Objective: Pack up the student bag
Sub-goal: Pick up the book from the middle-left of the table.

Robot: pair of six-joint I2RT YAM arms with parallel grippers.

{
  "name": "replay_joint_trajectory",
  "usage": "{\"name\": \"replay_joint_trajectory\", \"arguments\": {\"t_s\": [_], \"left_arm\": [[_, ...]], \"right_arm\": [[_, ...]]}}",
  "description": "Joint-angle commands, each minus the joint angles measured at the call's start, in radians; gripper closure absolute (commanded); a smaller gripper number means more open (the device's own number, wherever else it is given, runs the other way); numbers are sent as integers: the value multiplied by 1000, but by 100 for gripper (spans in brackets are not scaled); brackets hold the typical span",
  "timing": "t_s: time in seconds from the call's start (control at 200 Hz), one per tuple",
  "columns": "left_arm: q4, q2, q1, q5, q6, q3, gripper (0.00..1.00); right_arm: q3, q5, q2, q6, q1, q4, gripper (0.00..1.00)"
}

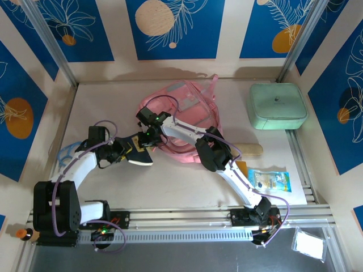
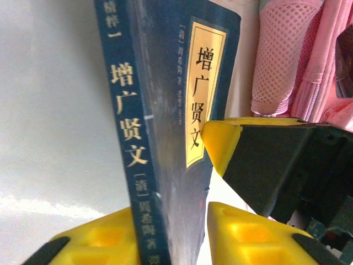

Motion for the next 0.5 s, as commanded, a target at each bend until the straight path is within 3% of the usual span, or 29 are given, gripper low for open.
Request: {"name": "replay_joint_trajectory", "arguments": {"t_s": [0.0,0.245,0.495], "left_arm": [[7,-18,-7,-20,22,28,76],[-98,-82,-6,-115,74,99,100],[-68,-168,-9,-95,48,143,100]], "right_arm": [[-23,-34,-5,-14,14,-12,78],[-106,-25,-206,-32,2,71,62],[-417,12,-504,31,-75,291,43]]}}
